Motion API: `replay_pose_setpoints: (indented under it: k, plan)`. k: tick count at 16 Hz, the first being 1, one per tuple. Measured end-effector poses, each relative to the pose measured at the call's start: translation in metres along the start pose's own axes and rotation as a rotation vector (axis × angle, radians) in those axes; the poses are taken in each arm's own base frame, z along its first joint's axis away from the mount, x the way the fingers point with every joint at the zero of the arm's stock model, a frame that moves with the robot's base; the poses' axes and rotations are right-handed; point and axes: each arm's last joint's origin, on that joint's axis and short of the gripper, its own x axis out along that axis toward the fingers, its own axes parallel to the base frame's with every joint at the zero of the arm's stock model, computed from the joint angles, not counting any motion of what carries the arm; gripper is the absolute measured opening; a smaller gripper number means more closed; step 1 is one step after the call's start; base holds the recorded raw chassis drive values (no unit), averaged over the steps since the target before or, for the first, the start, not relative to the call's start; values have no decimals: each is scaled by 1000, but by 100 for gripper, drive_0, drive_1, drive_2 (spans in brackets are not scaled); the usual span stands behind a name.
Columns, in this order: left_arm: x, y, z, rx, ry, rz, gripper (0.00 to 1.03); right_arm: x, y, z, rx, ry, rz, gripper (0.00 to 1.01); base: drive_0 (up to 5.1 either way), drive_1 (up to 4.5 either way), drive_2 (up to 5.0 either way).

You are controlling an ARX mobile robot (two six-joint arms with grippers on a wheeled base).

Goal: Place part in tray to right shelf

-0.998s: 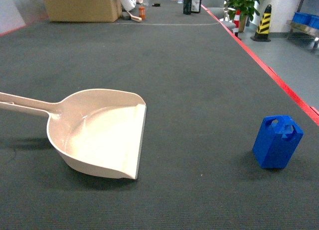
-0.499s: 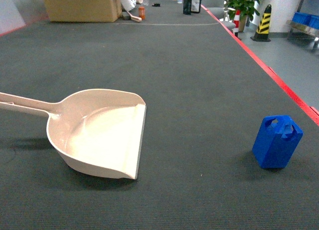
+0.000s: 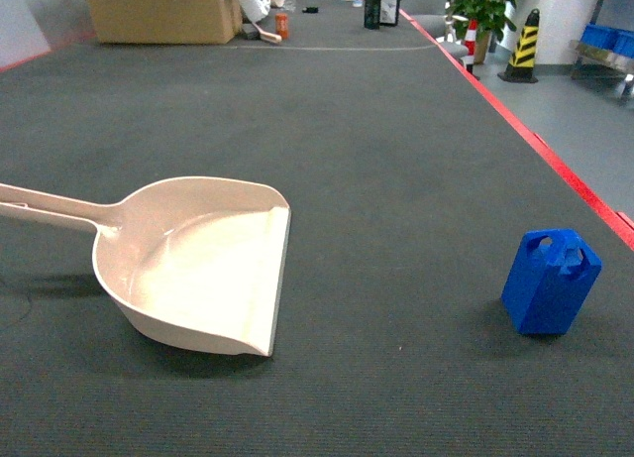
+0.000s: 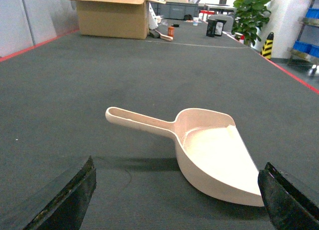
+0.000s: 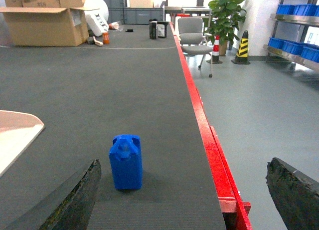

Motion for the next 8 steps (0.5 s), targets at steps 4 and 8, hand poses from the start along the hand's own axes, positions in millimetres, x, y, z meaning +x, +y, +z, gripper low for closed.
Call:
replay_pose_setpoints:
  k: [4,8]
  plan:
    - [0,0,0,0,0,0,98,0,0,0,0,0,0,98,0,0,0]
    - [0,0,0,0,0,0,98,0,0,0,0,0,0,98,0,0,0]
